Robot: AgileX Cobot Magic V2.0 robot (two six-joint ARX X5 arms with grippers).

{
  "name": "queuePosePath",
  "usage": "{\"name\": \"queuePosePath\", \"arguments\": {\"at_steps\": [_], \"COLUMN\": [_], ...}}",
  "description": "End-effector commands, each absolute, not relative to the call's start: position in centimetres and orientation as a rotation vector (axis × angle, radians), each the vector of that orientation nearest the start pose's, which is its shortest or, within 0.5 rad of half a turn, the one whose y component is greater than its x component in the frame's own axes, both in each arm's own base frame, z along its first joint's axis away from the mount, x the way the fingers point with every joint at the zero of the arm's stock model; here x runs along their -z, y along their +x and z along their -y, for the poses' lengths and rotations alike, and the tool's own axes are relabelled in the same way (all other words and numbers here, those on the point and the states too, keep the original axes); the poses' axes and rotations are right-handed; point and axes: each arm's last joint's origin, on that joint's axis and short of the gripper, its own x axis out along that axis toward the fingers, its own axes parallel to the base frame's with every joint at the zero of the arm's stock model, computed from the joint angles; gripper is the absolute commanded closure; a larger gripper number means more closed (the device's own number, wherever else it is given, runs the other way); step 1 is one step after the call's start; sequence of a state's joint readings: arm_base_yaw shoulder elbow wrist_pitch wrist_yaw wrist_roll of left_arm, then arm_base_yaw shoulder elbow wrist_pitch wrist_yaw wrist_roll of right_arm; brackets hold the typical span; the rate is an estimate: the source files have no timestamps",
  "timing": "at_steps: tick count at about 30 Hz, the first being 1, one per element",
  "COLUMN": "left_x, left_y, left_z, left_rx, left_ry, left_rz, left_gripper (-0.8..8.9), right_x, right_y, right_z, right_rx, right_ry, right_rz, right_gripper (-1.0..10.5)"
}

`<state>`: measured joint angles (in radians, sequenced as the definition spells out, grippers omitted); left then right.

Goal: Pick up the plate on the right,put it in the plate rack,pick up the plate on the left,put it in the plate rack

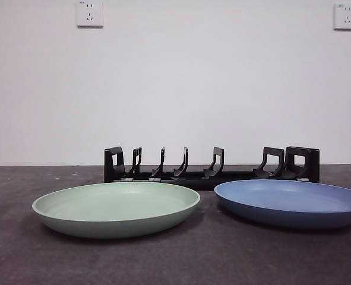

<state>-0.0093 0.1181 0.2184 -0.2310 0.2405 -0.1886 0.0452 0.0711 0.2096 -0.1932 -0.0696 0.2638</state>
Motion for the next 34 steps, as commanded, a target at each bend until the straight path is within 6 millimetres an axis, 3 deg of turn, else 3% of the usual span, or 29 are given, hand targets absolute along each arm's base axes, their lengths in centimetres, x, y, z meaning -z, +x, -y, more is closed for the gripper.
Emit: {"name": "queuePosePath", "arguments": {"at_steps": [1, 11, 17, 27, 34], "left_x": [-22.2, -28.0, -31.1, -36.0, -35.9], "left_y": [9.0, 9.8, 10.0, 9.4, 10.0], "left_z": [0.9, 1.5, 1.8, 2.0, 2.6], "left_rx": [0.282, 0.484, 0.609, 0.664, 0.717], "left_ry": [-0.219, -0.253, -0.221, -0.112, -0.093], "left_rz": [-0.158, -0.311, -0.413, -0.466, -0.495], "left_gripper": [8.2, 8.2, 8.2, 8.2, 8.02], "right_x": [-22.8, -30.2, -33.7, -36.9, -36.9], "right_y": [8.6, 9.4, 10.0, 10.9, 10.9], "right_z": [-0.7, -1.3, -1.5, -1.6, -1.7], "right_rx": [-0.125, -0.318, -0.415, -0.453, -0.492], "right_ry": [0.29, 0.155, 0.034, -0.004, 0.012], "right_rz": [-0.094, -0.341, -0.551, -0.677, -0.689], "right_gripper": [9.6, 9.6, 9.6, 9.6, 9.4]}}
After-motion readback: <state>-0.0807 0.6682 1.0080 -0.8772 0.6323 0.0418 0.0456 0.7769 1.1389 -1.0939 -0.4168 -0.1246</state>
